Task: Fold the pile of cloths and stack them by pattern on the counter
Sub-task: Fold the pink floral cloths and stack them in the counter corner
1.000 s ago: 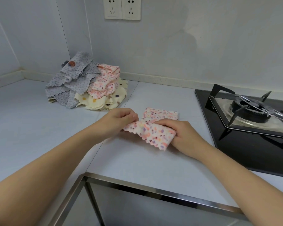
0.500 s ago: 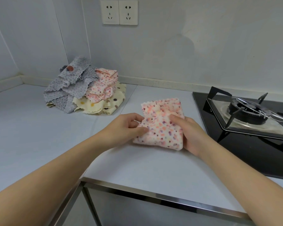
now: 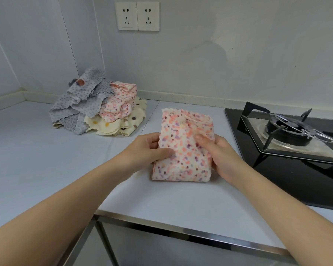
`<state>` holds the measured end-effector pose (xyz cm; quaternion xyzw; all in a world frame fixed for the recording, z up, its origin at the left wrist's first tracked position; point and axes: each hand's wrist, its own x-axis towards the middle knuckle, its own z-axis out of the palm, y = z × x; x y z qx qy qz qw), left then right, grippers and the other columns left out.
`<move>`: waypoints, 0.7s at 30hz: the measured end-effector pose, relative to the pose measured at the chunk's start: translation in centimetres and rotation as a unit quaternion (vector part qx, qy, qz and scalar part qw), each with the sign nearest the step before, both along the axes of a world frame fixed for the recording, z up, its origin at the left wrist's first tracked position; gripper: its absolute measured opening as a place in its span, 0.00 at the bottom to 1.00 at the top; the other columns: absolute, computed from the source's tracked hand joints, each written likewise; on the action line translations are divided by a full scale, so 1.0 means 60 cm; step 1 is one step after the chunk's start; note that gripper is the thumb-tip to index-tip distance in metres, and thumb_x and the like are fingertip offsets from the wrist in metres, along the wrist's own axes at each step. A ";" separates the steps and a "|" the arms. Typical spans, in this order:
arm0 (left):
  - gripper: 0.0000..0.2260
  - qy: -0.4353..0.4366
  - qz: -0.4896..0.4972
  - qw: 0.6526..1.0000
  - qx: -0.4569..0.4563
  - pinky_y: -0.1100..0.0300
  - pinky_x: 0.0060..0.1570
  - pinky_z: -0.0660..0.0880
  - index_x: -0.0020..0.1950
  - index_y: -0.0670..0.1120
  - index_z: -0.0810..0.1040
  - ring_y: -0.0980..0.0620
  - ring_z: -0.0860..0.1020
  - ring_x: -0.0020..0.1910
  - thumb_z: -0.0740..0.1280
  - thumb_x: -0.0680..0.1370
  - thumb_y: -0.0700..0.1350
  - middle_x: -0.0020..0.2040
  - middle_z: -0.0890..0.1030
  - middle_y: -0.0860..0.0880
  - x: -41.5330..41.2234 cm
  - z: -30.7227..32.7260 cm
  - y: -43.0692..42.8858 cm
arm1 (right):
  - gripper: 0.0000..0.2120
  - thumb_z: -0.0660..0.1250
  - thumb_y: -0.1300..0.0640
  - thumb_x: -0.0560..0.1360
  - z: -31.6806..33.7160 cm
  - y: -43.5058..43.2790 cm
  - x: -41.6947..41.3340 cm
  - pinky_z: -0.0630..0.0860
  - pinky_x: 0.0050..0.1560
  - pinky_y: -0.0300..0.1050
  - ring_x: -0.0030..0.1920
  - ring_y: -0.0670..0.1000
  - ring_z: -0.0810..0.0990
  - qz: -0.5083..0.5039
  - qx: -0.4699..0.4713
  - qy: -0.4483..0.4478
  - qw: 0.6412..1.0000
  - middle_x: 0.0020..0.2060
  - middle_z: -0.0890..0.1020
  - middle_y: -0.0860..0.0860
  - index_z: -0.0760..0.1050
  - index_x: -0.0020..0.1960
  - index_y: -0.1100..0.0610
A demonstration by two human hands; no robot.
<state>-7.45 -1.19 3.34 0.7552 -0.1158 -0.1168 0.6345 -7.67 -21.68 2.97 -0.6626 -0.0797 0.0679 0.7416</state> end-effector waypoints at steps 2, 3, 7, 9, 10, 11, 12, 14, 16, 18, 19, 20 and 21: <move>0.13 -0.015 0.003 1.000 -0.002 0.54 0.53 0.78 0.60 0.46 0.77 0.49 0.82 0.53 0.69 0.76 0.39 0.54 0.84 0.49 -0.002 0.003 0.000 | 0.07 0.62 0.56 0.78 0.002 -0.001 -0.002 0.80 0.43 0.37 0.47 0.46 0.85 0.011 -0.004 -0.009 1.000 0.44 0.86 0.46 0.78 0.52 0.53; 0.12 -0.020 0.005 1.000 -0.003 0.52 0.54 0.78 0.60 0.46 0.78 0.48 0.82 0.53 0.69 0.76 0.40 0.53 0.84 0.48 -0.003 0.005 -0.001 | 0.07 0.63 0.55 0.78 0.001 -0.002 -0.003 0.80 0.44 0.38 0.48 0.47 0.85 0.018 -0.006 -0.011 1.000 0.45 0.86 0.47 0.78 0.52 0.53; 0.06 -0.009 -0.009 1.000 -0.012 0.56 0.48 0.79 0.53 0.47 0.81 0.51 0.83 0.47 0.68 0.77 0.44 0.50 0.85 0.48 -0.006 0.011 0.001 | 0.12 0.62 0.51 0.76 0.000 -0.003 -0.004 0.81 0.48 0.43 0.48 0.50 0.85 0.031 -0.003 0.012 0.999 0.46 0.86 0.50 0.79 0.52 0.55; 0.06 -0.001 -0.020 1.000 -0.014 0.61 0.43 0.80 0.52 0.47 0.81 0.53 0.83 0.45 0.67 0.77 0.44 0.48 0.85 0.50 -0.007 0.014 0.002 | 0.13 0.61 0.50 0.77 0.000 -0.004 -0.004 0.81 0.47 0.43 0.47 0.51 0.85 0.030 -0.004 0.023 0.999 0.45 0.86 0.51 0.79 0.51 0.57; 0.06 -0.001 -0.022 1.000 -0.012 0.62 0.40 0.79 0.52 0.46 0.80 0.53 0.83 0.44 0.67 0.77 0.43 0.47 0.85 0.50 -0.008 0.014 0.002 | 0.13 0.61 0.51 0.77 0.000 -0.004 -0.004 0.81 0.46 0.42 0.47 0.50 0.85 0.033 -0.002 0.025 0.999 0.45 0.86 0.51 0.79 0.52 0.58; 0.06 -0.001 -0.020 1.000 -0.012 0.63 0.38 0.79 0.53 0.46 0.80 0.54 0.83 0.43 0.66 0.77 0.42 0.46 0.85 0.50 -0.009 0.015 0.001 | 0.13 0.62 0.51 0.77 -0.001 -0.004 -0.003 0.81 0.45 0.42 0.47 0.50 0.85 0.038 -0.001 0.025 0.999 0.45 0.86 0.51 0.79 0.52 0.58; 0.06 -0.004 -0.016 1.000 -0.013 0.64 0.36 0.78 0.53 0.46 0.80 0.54 0.83 0.42 0.66 0.78 0.42 0.46 0.85 0.50 -0.011 0.016 0.001 | 0.13 0.63 0.50 0.76 0.000 -0.005 -0.003 0.81 0.44 0.41 0.46 0.50 0.85 0.043 0.001 0.025 0.999 0.45 0.86 0.51 0.79 0.52 0.57; 0.06 -0.010 -0.003 1.000 -0.025 0.60 0.41 0.80 0.54 0.45 0.79 0.51 0.84 0.44 0.65 0.79 0.41 0.47 0.85 0.50 -0.012 0.019 0.001 | 0.14 0.68 0.47 0.73 0.002 -0.007 -0.004 0.81 0.43 0.40 0.46 0.49 0.85 0.065 0.002 0.027 0.998 0.45 0.86 0.50 0.79 0.52 0.56; 0.09 0.000 0.021 0.998 -0.066 0.51 0.53 0.79 0.59 0.42 0.78 0.46 0.83 0.52 0.63 0.80 0.42 0.53 0.84 0.46 -0.011 0.023 0.001 | 0.23 0.74 0.43 0.67 0.003 -0.011 -0.005 0.81 0.45 0.42 0.49 0.50 0.85 0.109 -0.002 0.032 0.993 0.49 0.85 0.51 0.79 0.55 0.56; 0.12 0.036 0.047 0.990 -0.130 0.49 0.56 0.78 0.62 0.39 0.76 0.45 0.82 0.54 0.61 0.81 0.41 0.55 0.83 0.43 -0.009 0.030 0.000 | 0.32 0.81 0.41 0.57 0.002 -0.014 -0.004 0.80 0.47 0.43 0.51 0.52 0.84 0.156 0.009 0.040 0.987 0.52 0.84 0.54 0.80 0.55 0.56; 0.13 0.068 0.059 0.982 -0.166 0.51 0.54 0.79 0.64 0.37 0.74 0.44 0.82 0.54 0.61 0.81 0.41 0.56 0.83 0.41 -0.007 0.033 -0.001 | 0.32 0.82 0.43 0.55 0.000 -0.015 -0.003 0.81 0.47 0.44 0.51 0.53 0.84 0.176 0.029 0.042 0.983 0.53 0.84 0.55 0.81 0.55 0.56; 0.15 0.102 0.072 0.972 -0.198 0.52 0.51 0.80 0.65 0.36 0.73 0.44 0.82 0.54 0.61 0.81 0.41 0.56 0.82 0.39 -0.004 0.037 -0.001 | 0.30 0.83 0.46 0.55 0.001 -0.016 -0.003 0.81 0.48 0.45 0.51 0.53 0.84 0.191 0.056 0.040 0.979 0.52 0.84 0.55 0.82 0.54 0.55; 0.16 0.130 0.079 0.963 -0.224 0.53 0.49 0.81 0.65 0.35 0.72 0.43 0.82 0.54 0.61 0.81 0.42 0.56 0.82 0.38 -0.001 0.041 -0.001 | 0.27 0.82 0.49 0.57 0.003 -0.017 -0.003 0.81 0.49 0.46 0.50 0.53 0.84 0.201 0.085 0.038 0.975 0.52 0.84 0.55 0.83 0.53 0.55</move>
